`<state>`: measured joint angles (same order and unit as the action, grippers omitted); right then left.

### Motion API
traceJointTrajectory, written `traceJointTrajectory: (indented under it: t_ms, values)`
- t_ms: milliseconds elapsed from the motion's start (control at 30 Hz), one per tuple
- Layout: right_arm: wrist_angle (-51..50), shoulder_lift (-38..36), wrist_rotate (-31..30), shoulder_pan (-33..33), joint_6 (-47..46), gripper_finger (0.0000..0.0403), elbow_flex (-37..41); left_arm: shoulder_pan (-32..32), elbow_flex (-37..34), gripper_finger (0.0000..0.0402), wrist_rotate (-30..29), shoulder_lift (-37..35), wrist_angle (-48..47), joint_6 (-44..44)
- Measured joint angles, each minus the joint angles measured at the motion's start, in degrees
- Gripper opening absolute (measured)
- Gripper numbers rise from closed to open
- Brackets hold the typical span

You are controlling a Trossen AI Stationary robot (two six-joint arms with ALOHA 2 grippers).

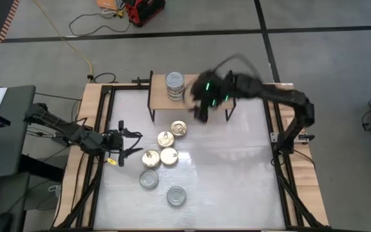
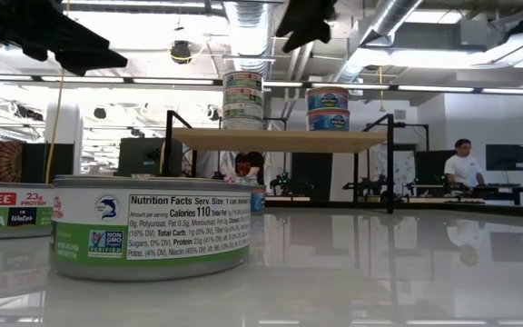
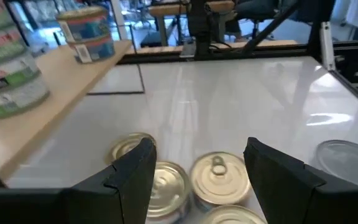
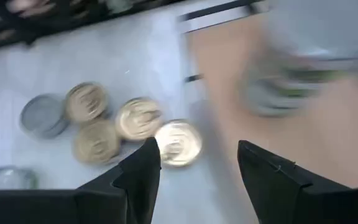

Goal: Stack canned seafood by type on shelf
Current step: Stack the green white tuna can on top of the other green white tuna cans on the shelf

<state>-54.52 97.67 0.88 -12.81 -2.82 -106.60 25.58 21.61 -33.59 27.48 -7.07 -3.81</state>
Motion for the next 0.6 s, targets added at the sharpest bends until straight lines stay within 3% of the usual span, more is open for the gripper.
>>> traceJointTrajectory:
  t_ms: [200, 433, 600]
  values:
    - [11.08, 0.81, -8.35, 12.64, 0.28, 0.0239, 9.99, -0.01, 0.02, 0.0233, 4.59, 2.2, -0.88, -6.83]
    - [25.14, 0.98, -10.0, 22.82, -7.17, 0.0239, 21.47, 0.01, 0.02, 0.0233, 14.32, 5.96, -2.21, -12.61]
    - [36.18, 2.36, -9.98, 27.71, -18.66, 0.0239, 29.07, 0.01, 0.02, 0.0233, 13.33, 8.62, -1.88, -14.81]
